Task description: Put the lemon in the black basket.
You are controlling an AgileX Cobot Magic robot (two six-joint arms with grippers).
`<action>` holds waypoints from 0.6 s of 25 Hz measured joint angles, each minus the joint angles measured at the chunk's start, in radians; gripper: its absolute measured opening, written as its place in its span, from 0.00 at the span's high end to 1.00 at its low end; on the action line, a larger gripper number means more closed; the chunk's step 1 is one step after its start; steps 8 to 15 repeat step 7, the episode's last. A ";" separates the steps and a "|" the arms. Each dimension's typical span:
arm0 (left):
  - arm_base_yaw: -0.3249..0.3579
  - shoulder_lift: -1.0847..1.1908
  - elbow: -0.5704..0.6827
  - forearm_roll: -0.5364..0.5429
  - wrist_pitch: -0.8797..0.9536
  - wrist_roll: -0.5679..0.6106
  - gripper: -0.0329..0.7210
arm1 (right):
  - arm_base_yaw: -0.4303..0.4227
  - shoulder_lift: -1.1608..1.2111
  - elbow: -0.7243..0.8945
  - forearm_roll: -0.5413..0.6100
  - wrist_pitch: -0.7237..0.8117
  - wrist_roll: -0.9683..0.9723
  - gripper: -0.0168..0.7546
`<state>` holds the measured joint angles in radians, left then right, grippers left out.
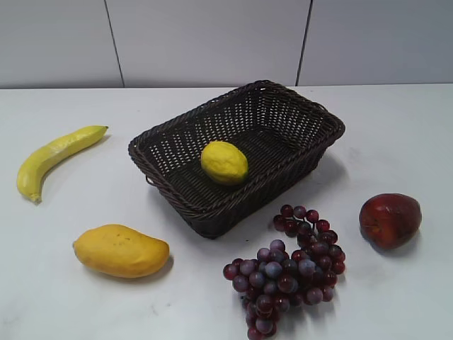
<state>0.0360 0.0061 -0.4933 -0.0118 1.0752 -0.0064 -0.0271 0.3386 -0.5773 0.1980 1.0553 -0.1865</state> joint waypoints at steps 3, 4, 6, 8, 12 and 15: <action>0.000 0.000 0.000 0.000 -0.001 0.000 0.33 | 0.000 -0.064 0.051 0.005 0.001 0.003 0.21; 0.000 0.000 0.000 0.000 -0.001 0.000 0.33 | 0.000 -0.084 0.064 0.005 0.000 0.010 0.21; 0.000 0.000 0.000 0.000 -0.001 0.000 0.33 | 0.000 -0.133 0.073 0.005 -0.002 0.018 0.21; 0.000 0.000 0.000 0.000 -0.001 0.000 0.33 | 0.000 -0.155 0.074 0.006 -0.003 0.020 0.21; 0.000 0.000 0.000 0.000 -0.001 0.000 0.33 | 0.000 -0.155 0.074 0.006 -0.003 0.020 0.21; 0.000 0.000 0.000 0.000 -0.001 0.000 0.33 | 0.000 -0.155 0.074 0.006 -0.003 0.020 0.21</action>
